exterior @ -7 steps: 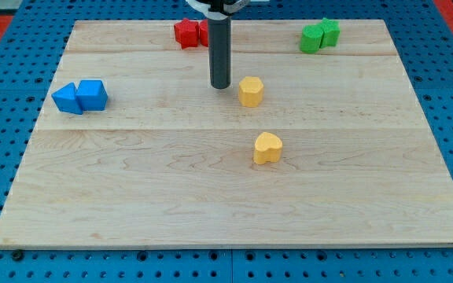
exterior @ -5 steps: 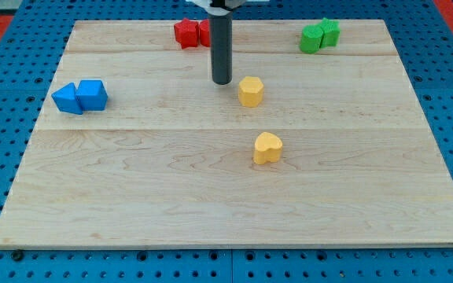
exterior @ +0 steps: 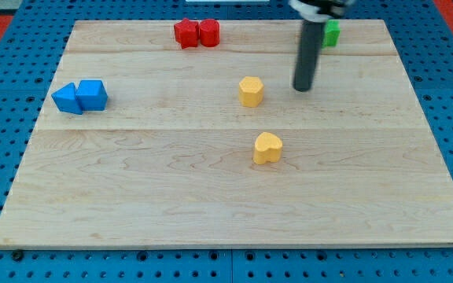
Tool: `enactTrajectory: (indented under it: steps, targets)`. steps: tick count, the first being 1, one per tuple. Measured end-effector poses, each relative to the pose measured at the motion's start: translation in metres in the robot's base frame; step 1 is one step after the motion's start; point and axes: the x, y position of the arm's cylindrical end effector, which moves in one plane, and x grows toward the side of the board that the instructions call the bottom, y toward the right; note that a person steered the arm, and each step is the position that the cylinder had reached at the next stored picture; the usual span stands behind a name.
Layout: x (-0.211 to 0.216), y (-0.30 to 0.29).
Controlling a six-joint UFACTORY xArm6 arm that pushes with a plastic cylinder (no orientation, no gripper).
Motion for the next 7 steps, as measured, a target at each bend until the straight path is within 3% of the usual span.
enactTrajectory:
  steps: [1, 2, 3, 4, 6, 7]
  targets:
    - [0.007, -0.07]
    - [-0.036, -0.194]
    - [-0.044, -0.258]
    - [-0.015, -0.218]
    - [-0.008, -0.338]
    - [-0.068, -0.349]
